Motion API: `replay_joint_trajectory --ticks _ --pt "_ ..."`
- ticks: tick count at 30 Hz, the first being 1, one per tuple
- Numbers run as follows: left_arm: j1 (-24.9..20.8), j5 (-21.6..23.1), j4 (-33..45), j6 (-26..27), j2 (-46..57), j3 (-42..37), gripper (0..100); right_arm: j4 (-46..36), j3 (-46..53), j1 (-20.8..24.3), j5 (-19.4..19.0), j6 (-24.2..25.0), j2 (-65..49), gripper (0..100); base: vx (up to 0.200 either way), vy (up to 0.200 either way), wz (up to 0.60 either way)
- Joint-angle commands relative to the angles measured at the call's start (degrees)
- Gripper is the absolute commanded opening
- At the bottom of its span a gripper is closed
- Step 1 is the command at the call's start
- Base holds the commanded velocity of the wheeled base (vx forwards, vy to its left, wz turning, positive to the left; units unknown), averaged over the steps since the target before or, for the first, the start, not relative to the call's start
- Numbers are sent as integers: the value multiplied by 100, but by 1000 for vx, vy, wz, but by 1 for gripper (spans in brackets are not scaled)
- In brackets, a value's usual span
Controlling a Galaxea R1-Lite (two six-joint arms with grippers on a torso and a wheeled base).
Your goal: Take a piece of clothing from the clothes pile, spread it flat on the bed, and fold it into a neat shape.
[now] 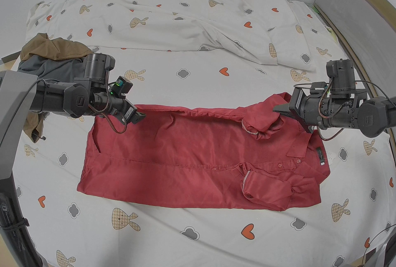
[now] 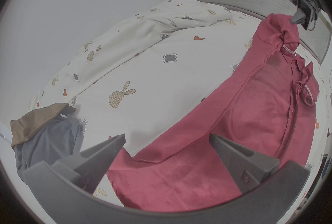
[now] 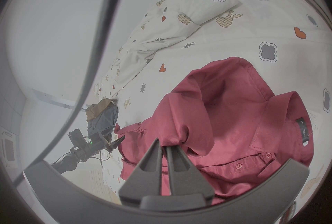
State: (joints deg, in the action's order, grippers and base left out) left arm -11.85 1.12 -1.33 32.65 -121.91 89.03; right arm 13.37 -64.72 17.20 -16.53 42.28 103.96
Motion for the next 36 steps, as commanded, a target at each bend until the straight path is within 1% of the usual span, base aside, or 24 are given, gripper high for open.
replay_joint_trajectory --ticks 1,7,8,13,18,25,26,29,30,36 --pt "-2 2 -17 49 -176 27 100 -1 -14 -6 -8 0 1 0 0 0 0" --pt "25 2 -25 58 -439 238 100 -1 3 -15 9 0 1 0 0 0 0" --pt "34 2 -25 58 -448 238 0 -1 3 -15 9 0 1 0 0 0 0" --pt "51 -7 -17 40 -343 168 0 7 -6 -24 36 0 28 0 0 0 0" --pt "113 2 -17 22 9 -87 0 -1 3 -85 36 0 1 0 0 0 0" --pt "95 2 -34 40 607 -940 0 -19 74 -164 36 0 -148 0 0 0 0" --pt "78 2 -34 49 774 -1265 0 -19 161 -164 36 -9 -183 0 0 0 0" --pt "60 2 -113 49 941 -1731 0 -19 258 -164 36 -18 -245 0 0 0 0" --pt "51 2 -263 58 1020 -2047 0 -19 328 -164 36 -18 -280 0 0 0 0" --pt "51 -7 -1089 58 1028 -2873 0 -10 618 -156 36 -27 -412 0 0 0 0"
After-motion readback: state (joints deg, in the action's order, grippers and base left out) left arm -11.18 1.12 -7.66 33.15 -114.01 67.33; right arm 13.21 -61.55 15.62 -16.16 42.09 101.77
